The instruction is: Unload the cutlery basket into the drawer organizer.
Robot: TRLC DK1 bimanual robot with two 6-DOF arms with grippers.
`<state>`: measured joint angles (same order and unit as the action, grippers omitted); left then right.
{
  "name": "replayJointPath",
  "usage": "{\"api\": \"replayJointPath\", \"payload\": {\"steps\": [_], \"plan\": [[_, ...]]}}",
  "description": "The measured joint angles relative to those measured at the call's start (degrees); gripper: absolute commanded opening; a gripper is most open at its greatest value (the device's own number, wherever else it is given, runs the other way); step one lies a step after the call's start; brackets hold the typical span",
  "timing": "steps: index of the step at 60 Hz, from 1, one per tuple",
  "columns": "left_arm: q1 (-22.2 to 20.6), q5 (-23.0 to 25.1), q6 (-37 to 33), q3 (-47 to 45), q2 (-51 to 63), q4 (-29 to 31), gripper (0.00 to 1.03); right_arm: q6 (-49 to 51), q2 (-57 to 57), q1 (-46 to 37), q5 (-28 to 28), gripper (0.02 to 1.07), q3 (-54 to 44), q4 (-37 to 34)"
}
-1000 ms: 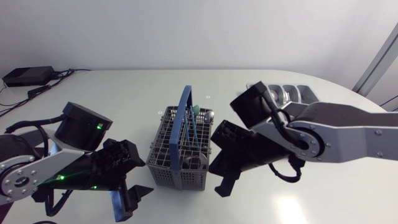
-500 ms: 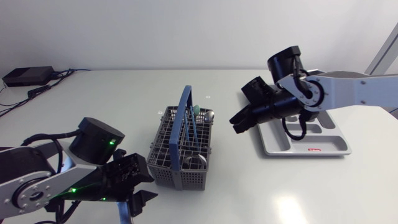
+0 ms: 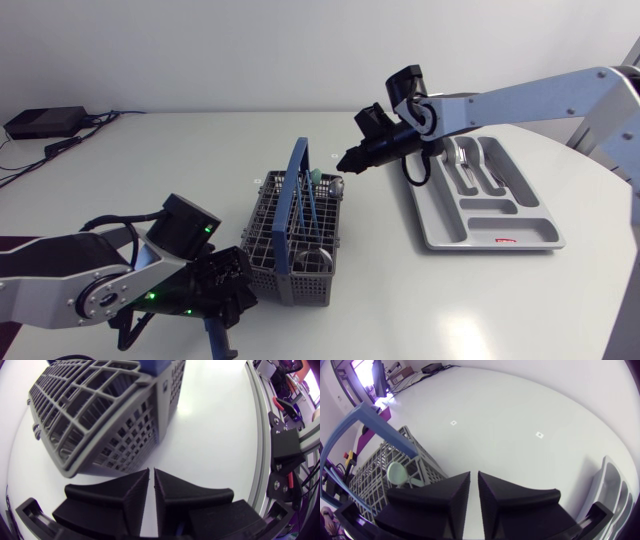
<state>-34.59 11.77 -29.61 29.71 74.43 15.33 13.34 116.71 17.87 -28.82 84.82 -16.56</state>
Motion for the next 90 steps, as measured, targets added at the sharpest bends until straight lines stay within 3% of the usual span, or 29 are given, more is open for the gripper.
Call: {"api": "replayJointPath", "payload": {"steps": [7, 19, 38, 52, 68, 90], "plan": [[3.2, 0.1, 0.0, 0.0, 0.0, -1.6, 0.19, -0.3, 4.8, 0.0, -3.3, 0.21, 5.9, -5.1], [8.4, 0.2, 0.0, -0.1, 0.0, -5.2, 0.19, 0.3, 5.5, -0.3, -6.8, 0.21, 5.0, -8.7], [15.6, 0.0, -1.8, 0.1, 1.9, -8.9, 0.20, 1.9, -5.5, 0.3, -7.3, 0.20, -10.8, -8.3], [22.0, 3.5, -3.5, 4.4, 6.7, -9.7, 0.20, 1.9, -16.5, 1.0, -6.9, 0.20, -22.6, -7.6], [22.9, 4.8, -3.7, 10.4, 12.3, -10.6, 0.20, 1.8, -24.8, 1.2, -6.8, 0.20, -30.9, -6.3], [22.9, 5.8, -3.7, 13.2, 15.1, -10.8, 0.22, 0.1, -27.7, 3.1, -1.4, 0.20, -34.0, -3.4]]}}
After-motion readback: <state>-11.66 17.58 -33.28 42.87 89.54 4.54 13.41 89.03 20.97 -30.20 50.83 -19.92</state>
